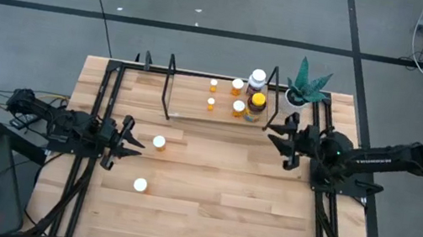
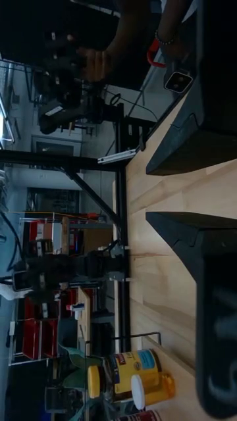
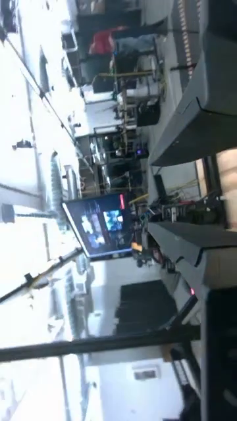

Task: Pick and place medicine bottles onto shelf by color
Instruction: Put the large orange bottle on the shelf

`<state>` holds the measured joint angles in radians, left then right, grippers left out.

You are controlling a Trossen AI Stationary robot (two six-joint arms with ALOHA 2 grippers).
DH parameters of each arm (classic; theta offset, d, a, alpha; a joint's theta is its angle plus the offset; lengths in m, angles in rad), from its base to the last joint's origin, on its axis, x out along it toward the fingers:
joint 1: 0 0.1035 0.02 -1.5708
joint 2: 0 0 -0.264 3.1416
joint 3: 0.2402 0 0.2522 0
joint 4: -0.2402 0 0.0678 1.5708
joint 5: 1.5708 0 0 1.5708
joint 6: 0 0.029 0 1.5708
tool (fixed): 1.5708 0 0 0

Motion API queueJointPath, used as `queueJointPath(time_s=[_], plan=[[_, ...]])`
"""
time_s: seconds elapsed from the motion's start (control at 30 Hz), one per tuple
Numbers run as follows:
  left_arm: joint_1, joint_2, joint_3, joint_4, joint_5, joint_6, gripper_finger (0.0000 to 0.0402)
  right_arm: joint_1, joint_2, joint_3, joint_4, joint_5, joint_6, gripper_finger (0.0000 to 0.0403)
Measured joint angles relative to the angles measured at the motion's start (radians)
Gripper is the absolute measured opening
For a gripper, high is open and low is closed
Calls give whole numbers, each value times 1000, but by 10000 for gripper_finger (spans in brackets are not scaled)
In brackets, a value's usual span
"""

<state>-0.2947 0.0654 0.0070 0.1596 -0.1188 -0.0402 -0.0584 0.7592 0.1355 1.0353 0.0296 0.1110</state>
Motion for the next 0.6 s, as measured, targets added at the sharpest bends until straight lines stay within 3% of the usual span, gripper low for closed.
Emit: queueJointPath(time_s=[0.23, 0.6], plan=[[0, 0, 0, 0, 0, 0, 107, -51, -203, -84, -75, 3, 39, 110], [0, 0, 0, 0, 0, 0, 107, -109, -509, -95, -440, 29, 47, 65]])
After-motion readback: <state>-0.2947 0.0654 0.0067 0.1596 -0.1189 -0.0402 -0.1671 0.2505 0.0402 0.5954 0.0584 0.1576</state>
